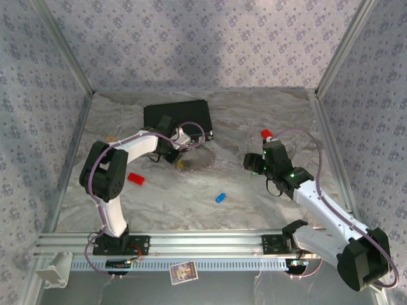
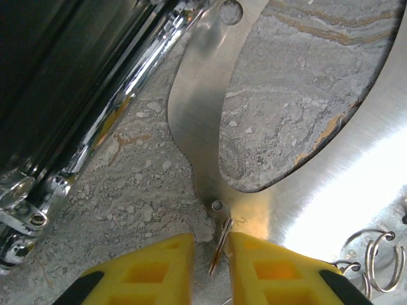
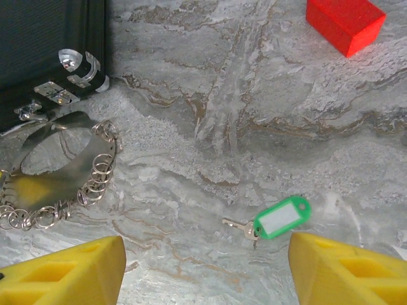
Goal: Put the keys on the keyring
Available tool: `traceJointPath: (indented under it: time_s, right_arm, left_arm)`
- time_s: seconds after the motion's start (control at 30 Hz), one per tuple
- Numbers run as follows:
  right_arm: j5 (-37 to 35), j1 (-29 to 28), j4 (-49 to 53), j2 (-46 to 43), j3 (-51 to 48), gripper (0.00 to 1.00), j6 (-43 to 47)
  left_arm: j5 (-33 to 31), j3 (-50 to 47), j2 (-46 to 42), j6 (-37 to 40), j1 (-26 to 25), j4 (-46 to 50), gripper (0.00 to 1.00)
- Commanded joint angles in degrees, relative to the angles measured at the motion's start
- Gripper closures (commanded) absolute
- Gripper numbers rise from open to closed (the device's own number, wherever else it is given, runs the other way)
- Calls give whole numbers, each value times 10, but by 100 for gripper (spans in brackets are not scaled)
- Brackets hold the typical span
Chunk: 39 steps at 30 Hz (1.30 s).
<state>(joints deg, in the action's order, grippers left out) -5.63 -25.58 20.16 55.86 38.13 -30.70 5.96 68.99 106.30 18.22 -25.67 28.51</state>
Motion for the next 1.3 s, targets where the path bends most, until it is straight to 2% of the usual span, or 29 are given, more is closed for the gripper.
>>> traceJointPath:
  time_s: [0.0, 0.3, 0.4, 0.7, 0.97, 1.1, 1.2, 1.27]
  right_arm:
    - [-17, 6, 24, -22, -9, 30, -9]
    - [-21, 18, 42, -62, -11, 31, -12]
    - [-17, 20, 53, -75, -11, 31, -16]
    - [-19, 20, 91, -104, 4, 32, -9]
    - [-8, 19, 70, -101, 10, 33, -9]
    - [5, 19, 43, -97, 10, 33, 9]
    - [53, 18, -3, -90, 8, 30, 46]
    - [58, 14, -21, -79, 17, 29, 56]
  left_arm:
    - [4, 19, 8, 17, -2, 18, 82]
    - [11, 28, 19, 24, -2, 22, 92]
    - [14, 28, 15, 29, -2, 26, 100]
    - [13, 22, -30, 35, -5, 35, 100]
    - [23, 3, -132, 59, -20, 33, 100]
    - [48, -14, -182, 77, -24, 24, 100]
    - [76, -31, -220, 99, -25, 9, 100]
    - [92, -40, -244, 116, -25, -1, 100]
